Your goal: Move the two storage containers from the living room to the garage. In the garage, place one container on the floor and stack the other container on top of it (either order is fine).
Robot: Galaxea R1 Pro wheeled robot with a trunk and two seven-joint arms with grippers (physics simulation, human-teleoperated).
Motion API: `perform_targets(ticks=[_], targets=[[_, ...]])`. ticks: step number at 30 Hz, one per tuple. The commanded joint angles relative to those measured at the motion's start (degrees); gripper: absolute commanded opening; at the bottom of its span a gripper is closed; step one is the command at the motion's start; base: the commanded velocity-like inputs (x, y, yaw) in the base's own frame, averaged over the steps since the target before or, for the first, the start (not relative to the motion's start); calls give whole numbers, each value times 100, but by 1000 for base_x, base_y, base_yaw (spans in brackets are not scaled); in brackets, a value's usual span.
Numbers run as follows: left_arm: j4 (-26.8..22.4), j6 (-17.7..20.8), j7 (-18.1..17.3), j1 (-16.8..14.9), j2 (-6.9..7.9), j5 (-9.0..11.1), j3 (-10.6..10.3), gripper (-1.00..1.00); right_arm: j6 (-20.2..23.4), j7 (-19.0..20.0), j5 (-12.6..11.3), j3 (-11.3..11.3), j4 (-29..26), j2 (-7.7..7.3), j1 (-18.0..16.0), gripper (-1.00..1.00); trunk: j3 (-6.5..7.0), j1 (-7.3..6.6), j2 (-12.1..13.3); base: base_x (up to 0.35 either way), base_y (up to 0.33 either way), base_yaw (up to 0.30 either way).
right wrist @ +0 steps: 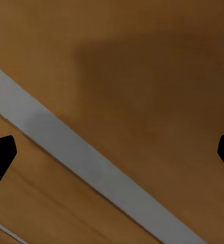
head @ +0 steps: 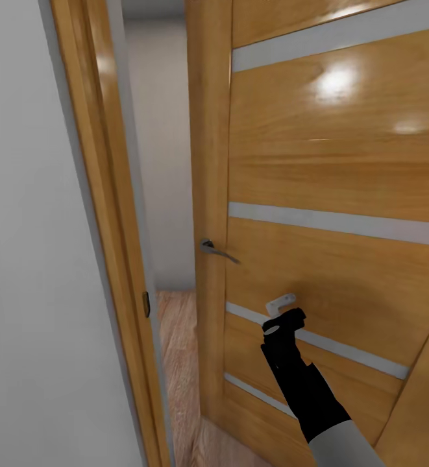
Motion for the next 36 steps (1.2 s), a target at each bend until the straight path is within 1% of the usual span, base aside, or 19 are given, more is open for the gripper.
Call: perform_targets(ticks=[1,9,36], targets=[[-2,5,4,-1,0,3,3,100,29,-39,-16,11,0,-5,-5,100,-5,1,-2,88,-91,0],[-2,5,4,-1,0,4,5,100,29,-38,-18,11,1,-5,-5,100,-5,1,-2,59,-64,0],[-2,5,4,-1,0,2,4,100,29,-40,-16,25,1,-5,-5,100,-5,1,-2,2,-2,0]])
